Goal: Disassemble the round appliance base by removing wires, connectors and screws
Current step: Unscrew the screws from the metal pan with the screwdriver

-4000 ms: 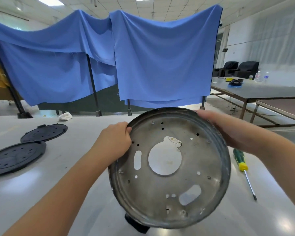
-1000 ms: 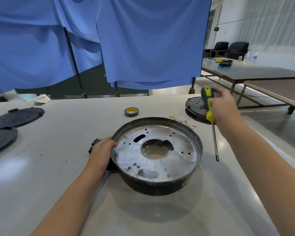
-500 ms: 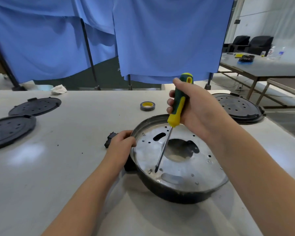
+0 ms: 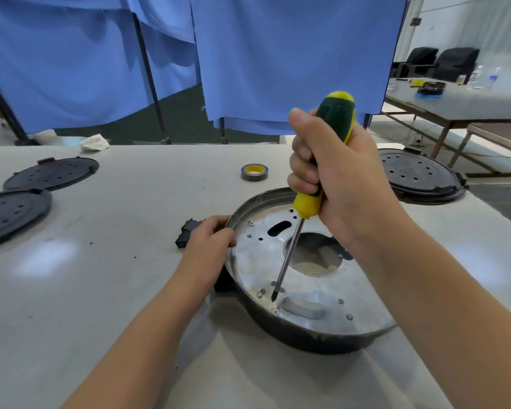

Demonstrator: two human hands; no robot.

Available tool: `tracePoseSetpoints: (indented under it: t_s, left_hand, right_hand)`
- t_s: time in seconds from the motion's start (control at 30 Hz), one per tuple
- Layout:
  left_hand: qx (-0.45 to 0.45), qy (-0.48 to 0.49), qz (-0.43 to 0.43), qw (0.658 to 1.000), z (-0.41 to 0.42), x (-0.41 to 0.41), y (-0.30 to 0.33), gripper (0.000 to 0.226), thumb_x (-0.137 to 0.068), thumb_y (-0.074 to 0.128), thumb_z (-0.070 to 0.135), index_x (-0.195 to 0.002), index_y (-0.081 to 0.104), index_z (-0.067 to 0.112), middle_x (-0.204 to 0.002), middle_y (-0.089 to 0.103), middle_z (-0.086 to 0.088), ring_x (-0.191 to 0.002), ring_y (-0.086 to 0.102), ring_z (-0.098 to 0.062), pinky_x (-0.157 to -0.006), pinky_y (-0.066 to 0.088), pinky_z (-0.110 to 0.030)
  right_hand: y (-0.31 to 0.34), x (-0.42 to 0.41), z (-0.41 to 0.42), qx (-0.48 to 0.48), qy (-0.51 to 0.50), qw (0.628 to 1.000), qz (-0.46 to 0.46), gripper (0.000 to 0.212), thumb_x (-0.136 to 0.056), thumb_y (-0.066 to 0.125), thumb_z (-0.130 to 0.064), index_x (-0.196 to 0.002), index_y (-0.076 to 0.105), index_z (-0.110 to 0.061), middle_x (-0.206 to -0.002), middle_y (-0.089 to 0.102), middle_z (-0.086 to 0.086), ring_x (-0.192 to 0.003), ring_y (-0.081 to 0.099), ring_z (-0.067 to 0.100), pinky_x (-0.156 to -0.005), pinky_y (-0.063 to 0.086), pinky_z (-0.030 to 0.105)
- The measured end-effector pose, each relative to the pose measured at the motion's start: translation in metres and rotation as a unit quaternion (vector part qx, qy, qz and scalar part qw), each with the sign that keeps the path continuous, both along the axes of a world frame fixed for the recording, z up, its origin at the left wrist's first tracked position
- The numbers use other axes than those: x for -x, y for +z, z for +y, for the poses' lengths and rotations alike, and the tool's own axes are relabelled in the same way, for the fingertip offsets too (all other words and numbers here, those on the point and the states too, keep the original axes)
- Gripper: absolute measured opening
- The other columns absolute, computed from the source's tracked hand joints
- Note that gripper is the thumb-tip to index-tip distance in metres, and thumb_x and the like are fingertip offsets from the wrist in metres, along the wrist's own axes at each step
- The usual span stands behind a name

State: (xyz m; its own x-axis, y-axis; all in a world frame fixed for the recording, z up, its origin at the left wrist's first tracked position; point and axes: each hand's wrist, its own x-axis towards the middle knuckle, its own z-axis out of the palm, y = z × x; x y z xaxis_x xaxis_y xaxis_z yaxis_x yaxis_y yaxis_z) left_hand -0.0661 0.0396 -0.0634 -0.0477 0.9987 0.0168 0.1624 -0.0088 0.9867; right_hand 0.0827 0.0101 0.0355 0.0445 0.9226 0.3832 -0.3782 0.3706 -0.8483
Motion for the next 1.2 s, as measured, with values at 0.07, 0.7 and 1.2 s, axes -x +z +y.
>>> tracePoseSetpoints:
  t_s: [0.07, 0.7, 1.2]
  left_hand:
    - [-0.001, 0.000, 0.002, 1.000, 0.000, -0.001, 0.000, 0.032, -0.078, 0.046, -0.003, -0.094, 0.066, 0.015, -0.093, 0.067, 0.003, -0.087, 0.059, -0.011, -0.066, 0.043, -0.024]
    - [-0.005, -0.001, 0.028, 1.000, 0.000, -0.002, 0.002, 0.031, -0.077, 0.046, -0.003, -0.089, 0.064, 0.019, -0.091, 0.065, 0.004, -0.086, 0.058, -0.011, -0.067, 0.044, -0.027]
    - [-0.018, 0.001, 0.052, 0.998, 0.000, -0.003, 0.001, 0.031, -0.080, 0.046, -0.002, -0.098, 0.065, 0.016, -0.092, 0.064, 0.006, -0.084, 0.057, -0.007, -0.065, 0.043, -0.024]
  right_hand:
    - [-0.002, 0.000, 0.000, 0.008, 0.007, 1.000, 0.000, 0.027, -0.092, 0.058, -0.012, -0.070, 0.041, -0.015, -0.052, 0.038, -0.004, -0.038, 0.030, 0.007, -0.038, 0.031, 0.017]
    - [-0.001, 0.003, -0.006, 0.002, 0.025, 0.990, -0.135, 0.022, -0.090, 0.060, -0.025, -0.083, 0.044, -0.012, -0.063, 0.047, 0.003, -0.048, 0.047, 0.012, -0.047, 0.045, 0.025]
    - [0.010, -0.019, -0.014, -0.113, -0.140, 0.906, -0.383, 0.057, -0.064, 0.079, -0.051, -0.085, 0.054, -0.005, -0.071, 0.055, 0.014, -0.062, 0.056, 0.030, -0.057, 0.054, 0.039]
